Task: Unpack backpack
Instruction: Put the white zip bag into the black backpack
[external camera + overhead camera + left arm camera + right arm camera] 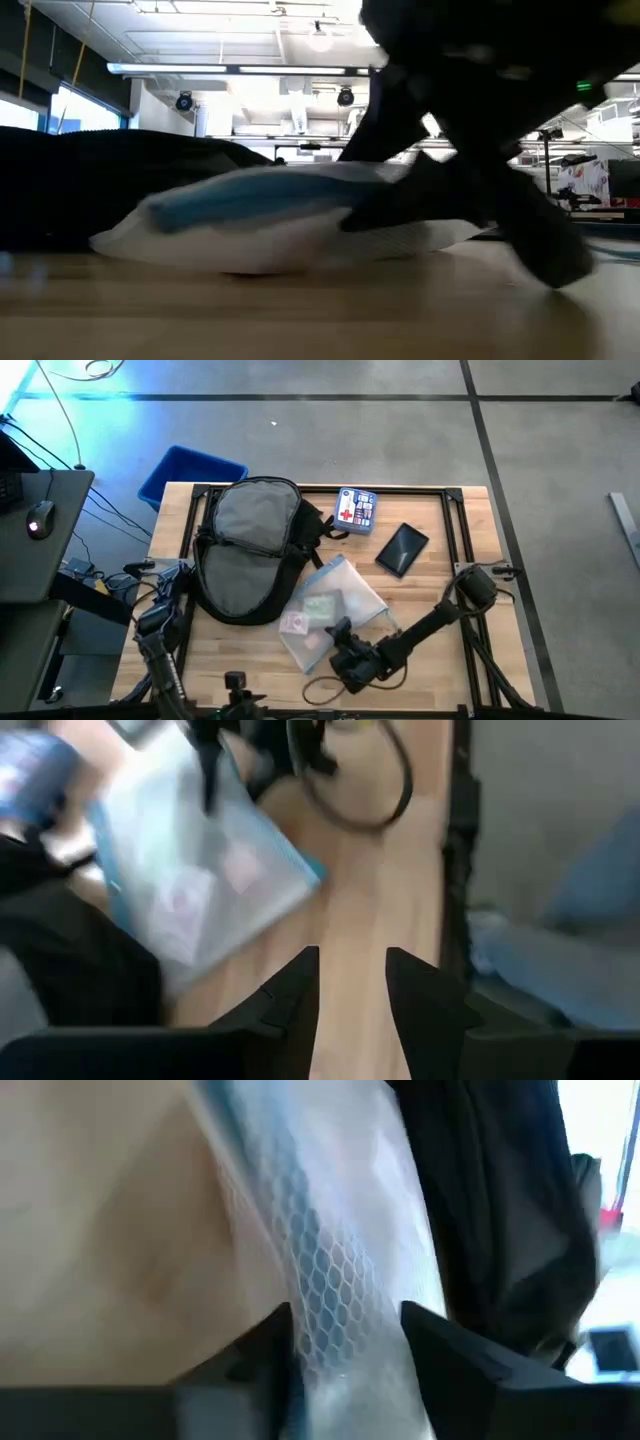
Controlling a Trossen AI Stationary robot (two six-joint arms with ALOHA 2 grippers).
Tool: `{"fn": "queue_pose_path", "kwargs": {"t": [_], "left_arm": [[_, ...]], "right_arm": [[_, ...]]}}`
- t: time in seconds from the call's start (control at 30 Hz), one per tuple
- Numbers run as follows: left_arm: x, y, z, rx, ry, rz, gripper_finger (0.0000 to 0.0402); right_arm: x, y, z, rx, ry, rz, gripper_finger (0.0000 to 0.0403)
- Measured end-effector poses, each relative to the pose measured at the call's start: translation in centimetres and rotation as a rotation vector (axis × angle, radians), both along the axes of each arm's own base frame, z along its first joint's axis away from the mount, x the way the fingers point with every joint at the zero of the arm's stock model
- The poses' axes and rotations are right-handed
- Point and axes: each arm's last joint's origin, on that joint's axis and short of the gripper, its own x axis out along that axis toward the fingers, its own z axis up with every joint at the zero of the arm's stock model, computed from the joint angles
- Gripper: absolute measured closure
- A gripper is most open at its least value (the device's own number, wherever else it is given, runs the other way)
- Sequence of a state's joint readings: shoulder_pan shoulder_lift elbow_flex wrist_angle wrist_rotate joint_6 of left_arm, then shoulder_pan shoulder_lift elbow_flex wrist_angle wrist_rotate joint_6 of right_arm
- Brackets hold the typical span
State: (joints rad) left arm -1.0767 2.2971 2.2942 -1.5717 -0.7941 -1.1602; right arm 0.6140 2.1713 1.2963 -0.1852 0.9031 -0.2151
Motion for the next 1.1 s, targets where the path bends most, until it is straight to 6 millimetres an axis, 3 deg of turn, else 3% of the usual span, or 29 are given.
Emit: {"fn": "queue_pose_path", "kwargs": {"t": [0.13, 0.27, 0.47, 0.57, 0.7, 0.83, 0.97, 1.1], "left_arm": [[-0.5, -0.1, -1.6, 0.116, -0.099, -0.007, 0.0316], [0.2, 1.1, -4.2, 0.186, -0.078, 0.045, 0.0325], [2.5, 6.5, -7.9, 0.235, 0.143, 0.237, 0.0326], [3.3, 8.6, -8.8, 0.263, 0.223, 0.286, 0.0318], [4.6, 9.3, -6.7, 0.193, 0.252, 0.29, 0.0302], [5.1, 9.9, -3.0, 0.294, 0.071, 0.181, 0.0299], [5.9, 13.7, 0.9, 0.286, 0.021, 0.219, 0.0302], [6.4, 17.6, 2.3, 0.248, 0.048, 0.309, 0.0317]], "right_arm": [[-0.6, 0.0, 0.2, 0.064, -0.088, -0.132, 0.0384], [-3.0, 2.1, 1.3, -0.006, -0.146, -0.174, 0.0399], [-7.3, 5.3, 6.3, 0.005, -0.399, -0.22, 0.0402], [-9.0, 6.6, 8.3, 0.005, -0.476, -0.193, 0.0403], [-10.7, 8.0, 10.7, 0.016, -0.55, -0.15, 0.0403], [-11.2, 8.7, 11.7, 0.021, -0.567, -0.128, 0.0403], [-11.4, 8.9, 11.7, 0.042, -0.568, -0.13, 0.0403], [-11.3, 8.8, 11.4, 0.06, -0.556, -0.142, 0.0403]]}}
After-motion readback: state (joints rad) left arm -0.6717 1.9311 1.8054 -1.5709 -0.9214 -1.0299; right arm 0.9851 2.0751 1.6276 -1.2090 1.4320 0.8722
